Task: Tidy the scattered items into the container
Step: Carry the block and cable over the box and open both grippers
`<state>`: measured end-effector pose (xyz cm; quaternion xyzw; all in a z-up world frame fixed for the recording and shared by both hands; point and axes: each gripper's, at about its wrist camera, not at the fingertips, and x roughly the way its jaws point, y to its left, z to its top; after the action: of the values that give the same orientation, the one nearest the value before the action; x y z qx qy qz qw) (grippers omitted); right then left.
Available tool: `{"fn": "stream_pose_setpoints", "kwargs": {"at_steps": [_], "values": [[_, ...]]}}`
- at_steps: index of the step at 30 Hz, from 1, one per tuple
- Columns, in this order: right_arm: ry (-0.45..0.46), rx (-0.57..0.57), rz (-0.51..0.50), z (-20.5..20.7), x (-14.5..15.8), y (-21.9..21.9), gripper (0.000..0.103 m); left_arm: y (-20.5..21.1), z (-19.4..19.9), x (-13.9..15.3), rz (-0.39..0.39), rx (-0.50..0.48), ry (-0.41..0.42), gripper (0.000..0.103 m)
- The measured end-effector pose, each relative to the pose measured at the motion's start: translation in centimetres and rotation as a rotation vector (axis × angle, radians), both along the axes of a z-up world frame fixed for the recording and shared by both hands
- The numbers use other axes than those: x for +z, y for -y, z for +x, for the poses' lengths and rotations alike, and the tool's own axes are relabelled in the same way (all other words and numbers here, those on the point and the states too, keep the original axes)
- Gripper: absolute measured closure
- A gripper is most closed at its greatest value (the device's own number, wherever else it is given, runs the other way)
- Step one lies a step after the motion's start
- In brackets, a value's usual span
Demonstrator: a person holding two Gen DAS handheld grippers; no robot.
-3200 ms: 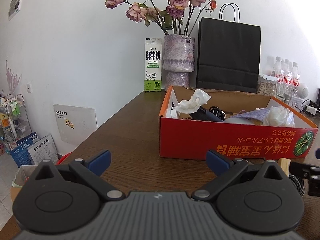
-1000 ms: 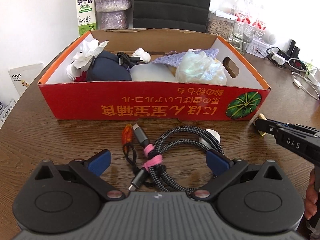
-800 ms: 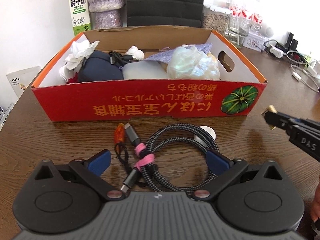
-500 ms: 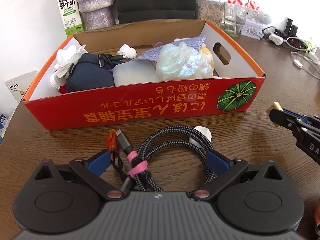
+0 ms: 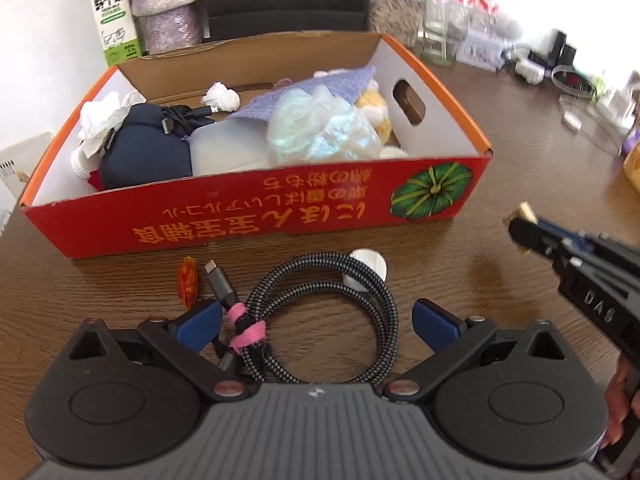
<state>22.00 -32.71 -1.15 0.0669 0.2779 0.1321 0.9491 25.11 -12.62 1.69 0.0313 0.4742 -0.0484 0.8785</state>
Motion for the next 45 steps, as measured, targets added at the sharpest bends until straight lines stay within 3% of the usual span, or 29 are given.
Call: {"fn": "stream_pose_setpoints", "kwargs": {"at_steps": [4,6,12,13,21,28,34,41,45], "values": [[-0.001,-0.002,0.003,-0.1,0.0,0.1,0.093,0.6,0.8,-1.4,0.047,0.003,-0.039,0.000],[-0.001,-0.004,0.003,-0.1,0.0,0.1,0.093,0.1,0.9,-1.8,-0.003,0.024,-0.030,0.000],[-0.005,0.003,-0.005,-0.1,-0.1,-0.1,0.092,-0.2,0.5,-1.8,-0.011,0.023,-0.009,0.002],[-0.005,0.004,-0.008,-0.1,-0.1,-0.1,0.093,-0.3,0.3,-1.7,-0.021,0.022,0.004,0.008],[0.015,0.014,-0.015,-0.4,-0.1,-0.3,0.092,-2.0,-1.1,-0.9,-0.101,0.035,0.061,0.009],[0.088,0.020,-0.013,-1.7,0.6,-0.6,0.093,-3.5,-3.6,1.8,-0.129,0.024,0.178,0.010],[0.146,0.024,0.034,-2.0,2.9,-1.8,0.092,-5.7,-4.4,5.4,-0.170,0.040,0.307,0.009],[0.234,0.037,0.035,0.8,7.2,-6.5,0.092,-7.8,-2.5,7.9,-0.212,0.104,0.462,0.009],[0.254,0.026,0.042,3.3,8.0,-9.5,0.092,-8.2,-0.6,8.1,-0.169,0.137,0.554,0.009]]}}
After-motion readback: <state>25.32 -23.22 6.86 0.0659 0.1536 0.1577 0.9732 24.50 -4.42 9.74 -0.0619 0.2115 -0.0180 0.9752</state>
